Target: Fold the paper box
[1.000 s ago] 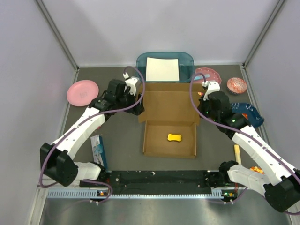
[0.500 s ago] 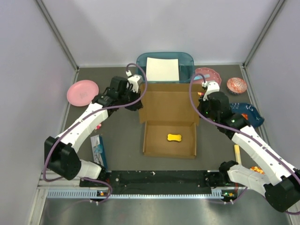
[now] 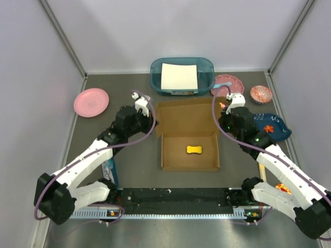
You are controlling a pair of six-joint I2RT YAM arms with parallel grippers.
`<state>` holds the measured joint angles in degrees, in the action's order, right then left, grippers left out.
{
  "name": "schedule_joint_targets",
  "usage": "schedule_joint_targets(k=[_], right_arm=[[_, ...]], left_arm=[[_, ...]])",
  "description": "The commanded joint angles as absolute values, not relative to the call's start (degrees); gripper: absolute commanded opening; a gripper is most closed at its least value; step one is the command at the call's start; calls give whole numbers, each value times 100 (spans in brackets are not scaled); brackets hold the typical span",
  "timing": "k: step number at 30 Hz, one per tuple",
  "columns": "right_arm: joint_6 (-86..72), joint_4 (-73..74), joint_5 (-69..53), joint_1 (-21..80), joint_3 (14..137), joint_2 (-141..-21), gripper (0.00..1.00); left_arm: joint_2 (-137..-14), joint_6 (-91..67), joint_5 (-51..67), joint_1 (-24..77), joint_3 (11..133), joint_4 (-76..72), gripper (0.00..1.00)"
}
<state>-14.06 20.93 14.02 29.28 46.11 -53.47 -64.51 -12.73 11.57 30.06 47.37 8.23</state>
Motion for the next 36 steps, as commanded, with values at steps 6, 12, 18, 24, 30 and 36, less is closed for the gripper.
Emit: schedule_joint_targets(k=[6, 12, 18, 24, 30, 36], right_arm=[[-2092, 450, 1626, 3269, 3727, -4808, 0], [-2153, 316, 1705, 3357, 3718, -4755, 0], [-2127, 404, 1819, 3410, 3630, -4755, 0], [-2180, 378, 1846, 3410, 3349, -4676, 0], [-2232, 316, 1890, 3410, 2980, -4588, 0], [-2364, 369, 1890, 3419, 2628, -4386, 0]], left_arm=[[-5809, -1617, -1036, 4024, 3200, -2705, 0], [-6064, -1854, -1634, 4166, 3330, -3137, 0], [-6354, -2170, -2126, 4569, 3489, -3392, 0], [-6513, -2232, -2364, 4930, 3103, -3822, 0], [-6478, -2294, -2496, 5027, 2400, -4350, 0], [-6399, -2294, -2750, 5124, 1846, -4710, 0]])
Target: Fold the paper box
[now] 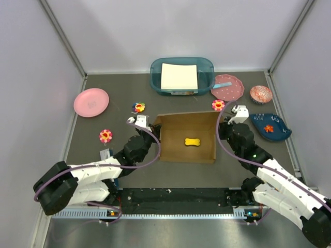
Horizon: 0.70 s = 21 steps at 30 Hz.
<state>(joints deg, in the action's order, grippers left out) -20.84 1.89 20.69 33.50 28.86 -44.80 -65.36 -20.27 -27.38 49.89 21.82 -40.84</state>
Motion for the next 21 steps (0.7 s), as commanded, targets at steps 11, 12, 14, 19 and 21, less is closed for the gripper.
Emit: schedule_joint_targets(k=[11, 12, 14, 19, 21], right_arm=[[-2742, 554, 1723, 3419, 2171, -3876, 0], [-2777, 528, 1670, 3428, 2153, -3876, 0], [-2874, 510, 1591, 3419, 2092, -3893, 0], [-2988, 869, 1626, 3419, 1986, -3657, 11], [-2988, 1054, 1678, 3419, 2021, -3464, 24]], left_arm=[[-6372, -2294, -3138, 5194, 1310, -5168, 0], [-6407, -2294, -3129, 5194, 1318, -5185, 0], [-6468, -2303, -3111, 5203, 1318, -5203, 0], [-6627, -2329, -3199, 5238, 1169, -5352, 0], [-6636, -2320, -3261, 5238, 1099, -5361, 0]])
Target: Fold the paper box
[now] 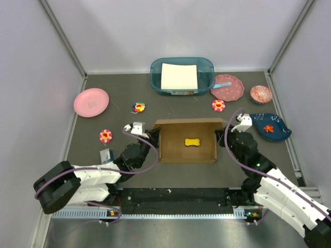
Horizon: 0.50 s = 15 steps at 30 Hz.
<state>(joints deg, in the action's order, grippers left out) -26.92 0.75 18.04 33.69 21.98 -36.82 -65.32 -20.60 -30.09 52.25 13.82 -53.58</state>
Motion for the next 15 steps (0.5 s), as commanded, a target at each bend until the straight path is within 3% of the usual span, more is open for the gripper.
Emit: schedule_joint_targets(k=[1, 7, 15], right_arm=[[-2997, 1255, 1766, 3428, 2056, -3237, 34], [-2883, 1828, 1829, 3428, 2469, -2769, 51], [-2733, 2767, 2153, 3419, 3277, -2083, 56]], left_arm=[[-6627, -2303, -3278, 5238, 1090, -5361, 0], [-6609, -2215, -3392, 5247, 1081, -5309, 0], [-6539, -2022, -3603, 5273, 1081, -5159, 0]])
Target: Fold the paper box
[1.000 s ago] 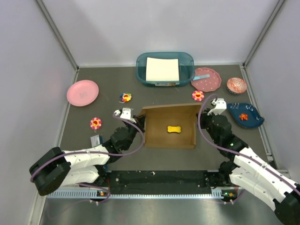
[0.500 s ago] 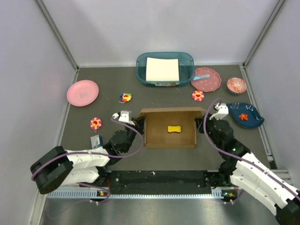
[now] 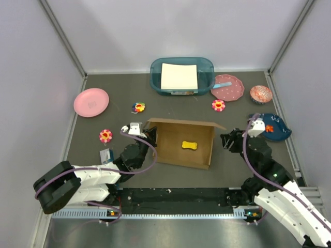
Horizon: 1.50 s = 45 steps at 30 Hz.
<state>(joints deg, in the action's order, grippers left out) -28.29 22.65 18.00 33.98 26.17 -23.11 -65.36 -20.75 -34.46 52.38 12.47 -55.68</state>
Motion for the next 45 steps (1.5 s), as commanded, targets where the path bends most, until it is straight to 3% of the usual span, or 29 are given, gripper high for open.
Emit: schedule_joint_targets(k=[1, 9, 13, 18, 23, 29, 37, 42, 45], right_arm=[[-2777, 2847, 2327, 3419, 3365, -2100, 56], [-3103, 2945, 3023, 3419, 4007, -2153, 55], [-2874, 2164, 2262, 3428, 4463, -2390, 55], [-2699, 1398, 1162, 3428, 4772, -3575, 55], [-2610, 730, -191, 3419, 4378, -4323, 55], [-2602, 115, -878, 3437, 3560, -4667, 55], [-2505, -113, -967, 3463, 2989, -4939, 54], [-2522, -220, -976, 3463, 3032, -5229, 54], [-2557, -307, -932, 3454, 3041, -5300, 54]], left_arm=[[-6565, -2021, -3630, 5265, 1072, -5159, 0], [-6750, -1934, -3858, 5396, 967, -5423, 0], [-6776, -1846, -3911, 5475, 1002, -5475, 0], [-6838, -1837, -3929, 5563, 1037, -5467, 1], [-6698, -1872, -3937, 5634, 1002, -5230, 9], [-6276, -2012, -3937, 5669, 826, -4712, 14], [-5327, -2399, -3982, 5704, 887, -3132, 32], [-4387, -2566, -4008, 5713, 1571, -588, 36], [-3798, -2734, -3982, 5713, 1600, -19, 38]])
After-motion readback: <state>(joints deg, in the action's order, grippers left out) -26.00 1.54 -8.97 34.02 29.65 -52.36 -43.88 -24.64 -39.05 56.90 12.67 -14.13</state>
